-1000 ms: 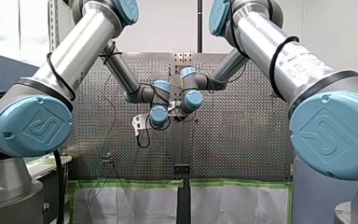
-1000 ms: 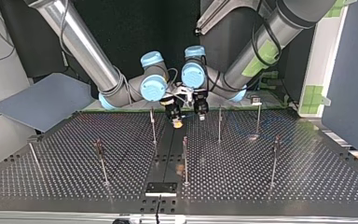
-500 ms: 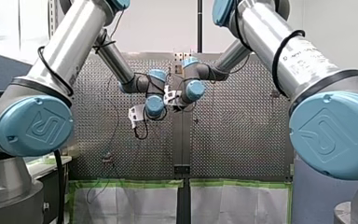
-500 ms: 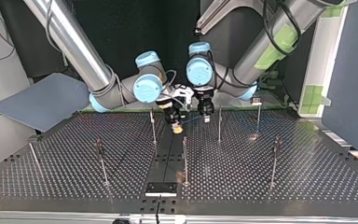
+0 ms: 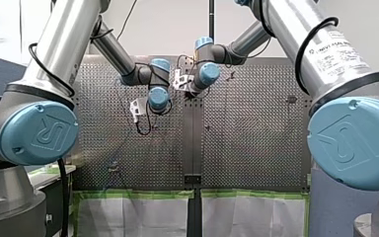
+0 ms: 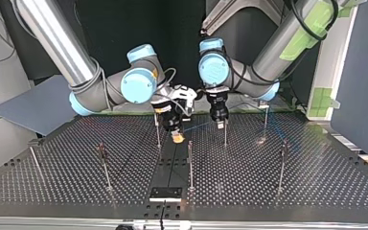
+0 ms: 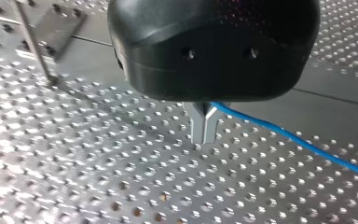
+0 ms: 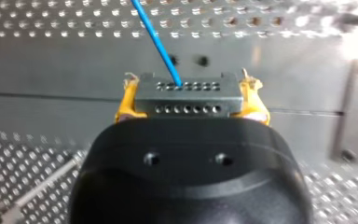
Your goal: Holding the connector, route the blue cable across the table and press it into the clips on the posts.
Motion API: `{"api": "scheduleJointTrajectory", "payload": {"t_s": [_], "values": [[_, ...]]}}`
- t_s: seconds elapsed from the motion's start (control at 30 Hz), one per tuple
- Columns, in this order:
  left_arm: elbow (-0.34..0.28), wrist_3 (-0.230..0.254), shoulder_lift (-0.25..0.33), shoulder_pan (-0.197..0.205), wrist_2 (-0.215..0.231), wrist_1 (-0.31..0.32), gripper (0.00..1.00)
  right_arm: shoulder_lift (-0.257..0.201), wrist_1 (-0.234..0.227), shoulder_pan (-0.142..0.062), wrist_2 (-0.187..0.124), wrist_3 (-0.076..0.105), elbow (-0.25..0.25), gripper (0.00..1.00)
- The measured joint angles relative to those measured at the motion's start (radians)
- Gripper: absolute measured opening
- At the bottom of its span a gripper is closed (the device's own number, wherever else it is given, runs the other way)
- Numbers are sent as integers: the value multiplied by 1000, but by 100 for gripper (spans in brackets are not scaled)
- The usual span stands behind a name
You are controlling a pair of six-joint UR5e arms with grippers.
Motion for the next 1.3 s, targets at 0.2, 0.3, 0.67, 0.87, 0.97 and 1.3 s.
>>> {"api": "scheduleJointTrajectory", "payload": {"t_s": [0.2, 0.3, 0.67, 0.87, 0.97, 1.3], "values": [[0, 17, 53, 7, 2, -17, 0, -58, 4, 1, 0, -3, 19, 0], [0, 27, 81, 10, 3, -29, 0, -84, 6, 3, -1, -5, 21, 0], [1, 34, 182, 17, 58, -11, 0, -119, 22, -1, 1, -9, 22, 0], [17, 30, 227, 22, 105, 22, 0, -119, 16, -8, 2, -8, 21, 0], [24, 30, 233, 30, 131, 23, 0, -119, 12, -12, 1, -6, 21, 0], [28, 34, 216, 50, 213, 22, 0, -119, 8, -31, -17, 0, 19, 0]]}}
